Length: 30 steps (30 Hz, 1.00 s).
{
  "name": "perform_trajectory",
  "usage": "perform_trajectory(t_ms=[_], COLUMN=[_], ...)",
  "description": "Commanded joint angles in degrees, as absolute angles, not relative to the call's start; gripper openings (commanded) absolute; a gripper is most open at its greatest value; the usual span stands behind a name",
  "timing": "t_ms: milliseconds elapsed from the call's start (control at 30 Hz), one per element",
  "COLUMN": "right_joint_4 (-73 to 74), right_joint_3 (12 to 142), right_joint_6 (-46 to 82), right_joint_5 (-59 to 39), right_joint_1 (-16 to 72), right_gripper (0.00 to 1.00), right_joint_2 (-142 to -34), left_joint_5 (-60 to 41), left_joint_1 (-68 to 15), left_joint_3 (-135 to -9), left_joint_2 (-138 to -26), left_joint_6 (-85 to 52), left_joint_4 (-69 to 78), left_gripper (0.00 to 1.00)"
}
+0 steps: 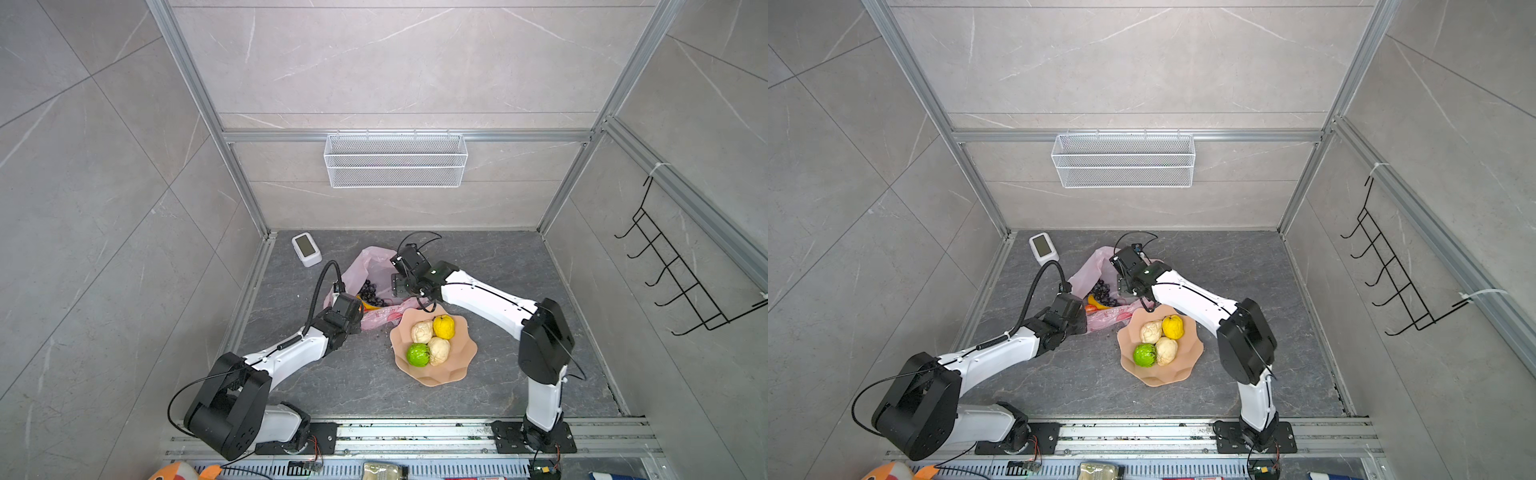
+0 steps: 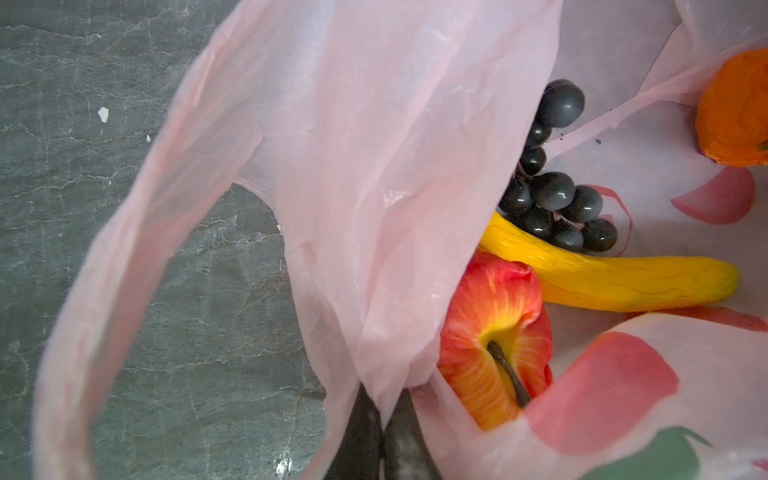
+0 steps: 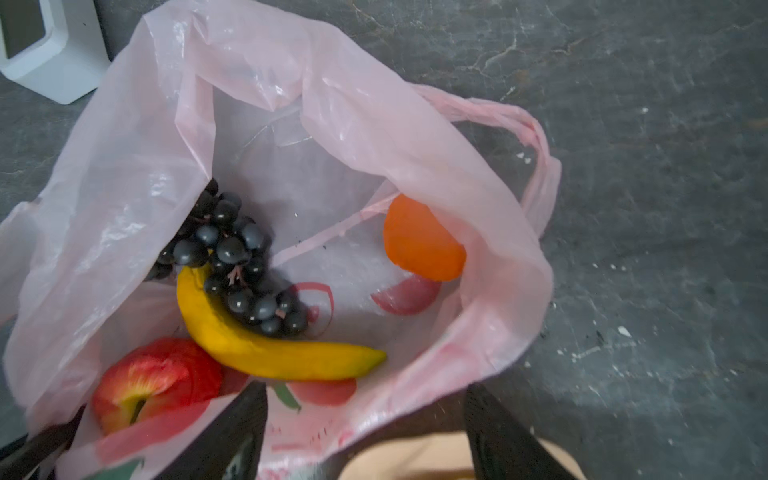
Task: Take the fake fruits out of the plastic bag
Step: 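Move the right gripper back over the bag toward the orange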
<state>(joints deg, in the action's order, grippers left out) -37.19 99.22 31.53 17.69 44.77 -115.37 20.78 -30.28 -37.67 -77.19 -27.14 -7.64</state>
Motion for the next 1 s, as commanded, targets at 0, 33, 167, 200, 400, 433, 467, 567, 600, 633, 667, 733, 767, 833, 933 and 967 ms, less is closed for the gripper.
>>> perform_trajectory(t_ms=[0, 33, 167, 200, 400, 433, 467, 567, 600, 633, 667, 733, 767, 833, 933, 967], right_joint_4=[-42.4, -43.4, -45.8, -46.4, -48.3, -48.7, -49.4, -50.1, -50.1, -50.7, -51.3, -52.3, -52.9, -53.6, -54.1, -54.5], right_joint_3=[106.4, 108.6, 114.1, 115.0, 118.8, 119.3, 120.0, 120.9, 121.3, 122.1, 123.1, 125.1, 126.1, 127.6, 129.1, 129.7], right_joint_6=[27.5, 27.3, 27.0, 27.0, 25.9, 25.7, 25.6, 24.9, 24.7, 24.6, 24.5, 24.1, 24.2, 24.3, 24.3, 24.2], right_joint_5=[19.0, 19.0, 20.6, 21.3, 25.6, 26.1, 27.1, 29.5, 29.8, 30.3, 30.8, 30.7, 30.3, 29.7, 29.5, 29.5], right_joint_1=[44.5, 44.4, 43.5, 43.3, 42.9, 42.9, 42.9, 42.9, 42.9, 42.9, 42.8, 42.7, 42.8, 42.8, 42.8, 42.8], right_gripper=[0.75, 0.75, 0.73, 0.72, 0.72, 0.72, 0.72, 0.73, 0.73, 0.73, 0.73, 0.73, 0.73, 0.73, 0.72, 0.72], right_joint_2=[-121.9, -123.9, -130.0, -131.1, -134.2, -134.7, -135.1, -136.1, -136.6, -137.2, -138.1, -139.7, -140.4, -141.5, -142.6, -143.0], left_joint_5=[20.1, 20.0, 20.1, 20.1, 19.4, 19.3, 19.2, 19.3, 19.3, 19.3, 19.3, 19.2, 19.1, 19.2, 19.4, 19.4], left_joint_1=[-30.4, -30.4, -30.4, -30.4, -30.4, -30.4, -30.4, -30.4, -30.4, -30.4, -30.4, -30.4, -30.4, -30.4, -30.4, -30.4], left_joint_3=[-38.9, -38.9, -38.9, -38.8, -39.2, -39.3, -39.4, -39.2, -39.2, -39.3, -39.2, -39.2, -39.2, -39.3, -39.2, -39.3], left_joint_2=[-75.4, -75.4, -75.4, -75.4, -76.3, -76.6, -76.8, -76.8, -76.8, -76.8, -76.8, -76.9, -76.9, -76.9, -76.7, -76.6], left_joint_6=[-26.7, -26.7, -27.0, -27.0, -27.1, -27.1, -27.1, -27.2, -27.2, -27.2, -27.2, -27.2, -27.2, -27.2, -27.1, -27.1], left_joint_4=[-7.1, -7.1, -7.2, -7.0, -6.9, -7.0, -7.0, -6.8, -6.7, -6.7, -6.6, -6.6, -6.7, -6.7, -6.8, -6.8], left_gripper=[0.00, 0.00, 0.00, 0.00, 0.00, 0.00, 0.00, 0.00, 0.00, 0.00, 0.00, 0.00, 0.00, 0.00, 0.00, 0.00])
